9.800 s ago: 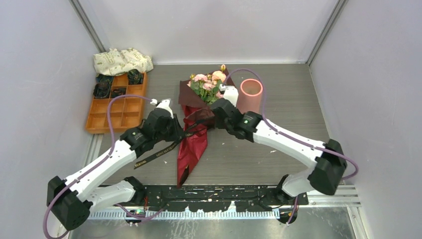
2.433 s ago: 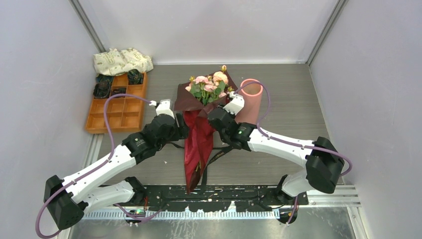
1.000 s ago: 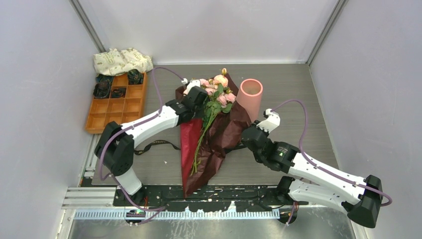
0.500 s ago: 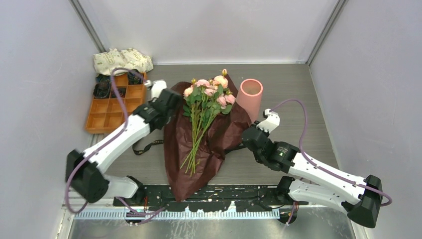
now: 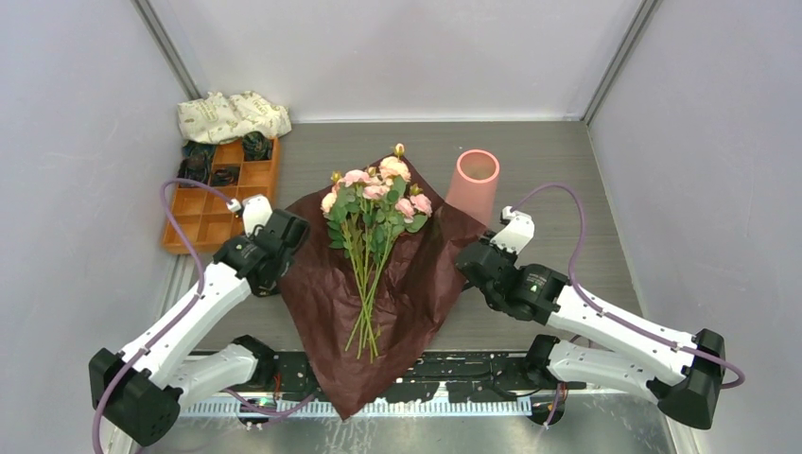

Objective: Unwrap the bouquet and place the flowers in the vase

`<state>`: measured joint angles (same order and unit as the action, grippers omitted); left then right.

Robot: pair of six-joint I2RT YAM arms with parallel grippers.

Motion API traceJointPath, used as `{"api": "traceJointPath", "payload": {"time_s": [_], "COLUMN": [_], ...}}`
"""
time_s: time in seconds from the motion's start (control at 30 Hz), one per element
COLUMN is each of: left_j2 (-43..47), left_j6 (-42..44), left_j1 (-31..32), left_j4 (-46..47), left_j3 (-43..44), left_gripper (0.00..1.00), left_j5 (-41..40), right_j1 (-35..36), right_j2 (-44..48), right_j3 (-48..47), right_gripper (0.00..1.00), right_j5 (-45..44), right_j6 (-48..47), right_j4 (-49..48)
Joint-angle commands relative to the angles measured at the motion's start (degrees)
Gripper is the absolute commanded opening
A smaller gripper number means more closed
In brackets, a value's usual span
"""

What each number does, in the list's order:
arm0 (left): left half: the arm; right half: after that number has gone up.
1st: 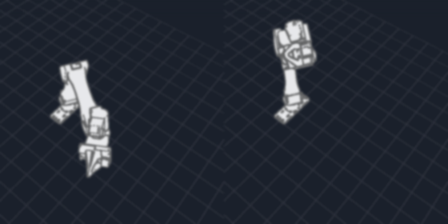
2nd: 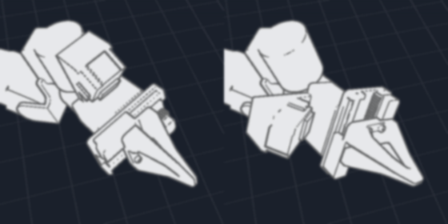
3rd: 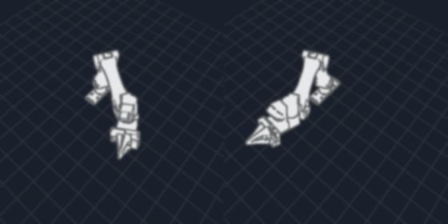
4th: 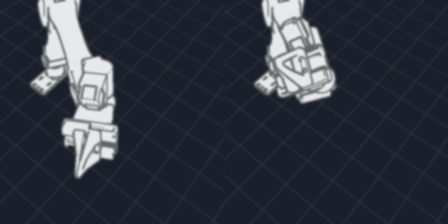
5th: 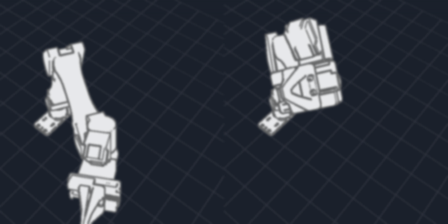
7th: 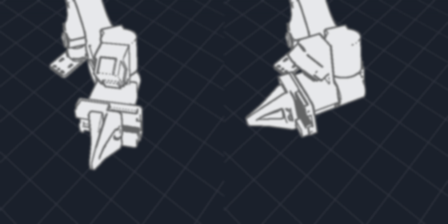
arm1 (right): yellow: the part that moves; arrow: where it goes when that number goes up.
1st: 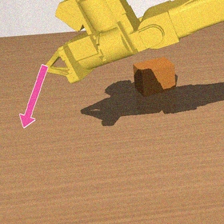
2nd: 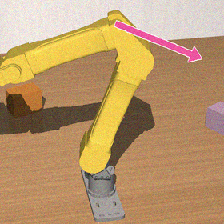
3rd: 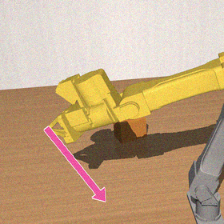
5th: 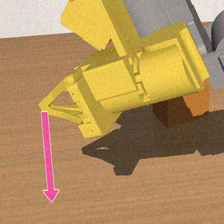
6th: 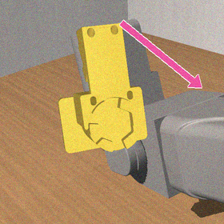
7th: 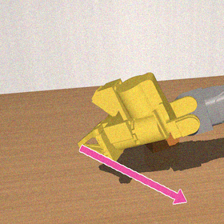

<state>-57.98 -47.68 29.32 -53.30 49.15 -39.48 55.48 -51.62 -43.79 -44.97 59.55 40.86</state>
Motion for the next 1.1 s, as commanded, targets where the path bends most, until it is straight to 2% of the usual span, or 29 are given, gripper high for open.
{"api": "traceJointPath", "payload": {"time_s": [0.0, 0.07, 0.1, 0.2, 0.3, 0.4, 0.47, 0.6, 0.73, 0.93, 1.07], "left_j2": [3.56, 5.37, 6.24, 9.21, 12.19, 12.65, 10.76, 5.31, 0.59, -4.41, -8.98], "left_j6": [-2.39, -2.13, -1.82, 0.59, 5.61, 5.03, 3.74, 2.19, 0.16, -1.65, -2.14], "left_j1": [-0.32, -0.32, -0.39, -0.32, -0.3, -0.34, -0.32, -0.23, -0.37, -0.33, -0.35], "left_j4": [-3.26, -4.97, -5.96, -7.64, -0.88, 5.35, 8.6, 14.35, 20.18, 27.06, 29.93], "left_j3": [2.67, 4.46, 5.59, 9.33, 9.72, 6.53, 4.09, -0.4, -4.56, -9.14, -10.28], "left_gripper": [0.38, 0.47, 0.47, 0.48, 0.42, 0.33, 0.2, 0.06, 0.02, 0.01, 0.0], "left_j5": [-0.18, -0.91, -1.38, -0.86, 6.94, 14.08, 16.58, 21.61, 24.47, 25.28, 27.05], "right_j1": [-0.06, -0.07, -0.07, 0.83, 4.6, 7.54, 9.02, 12.19, 12.23, 11.14, 9.25], "right_j2": [-0.41, -0.26, -0.17, 0.55, 1.2, -1.88, -5.61, -13.84, -27.15, -40.72, -43.48], "right_j3": [-4.34, -6.04, -7.15, -11.18, -17.38, -22.95, -25.68, -27.02, -29.58, -30.47, -25.23], "right_gripper": [0.31, 0.37, 0.41, 0.51, 0.54, 0.4, 0.29, 0.21, 0.08, 0.03, 0.01], "right_j5": [-5.04, -6.07, -6.41, -6.68, -6.99, -4.35, -2.49, 0.72, 3.61, 10.05, 13.82], "right_j6": [3.72, 4.58, 4.6, 2.05, -2.66, -7.02, -8.16, -11.11, -13.03, -11.81, -9.73], "right_j4": [7.12, 10.11, 11.38, 13.81, 13.31, 11.68, 10.97, 6.16, 4.11, 2.39, 1.05]}}
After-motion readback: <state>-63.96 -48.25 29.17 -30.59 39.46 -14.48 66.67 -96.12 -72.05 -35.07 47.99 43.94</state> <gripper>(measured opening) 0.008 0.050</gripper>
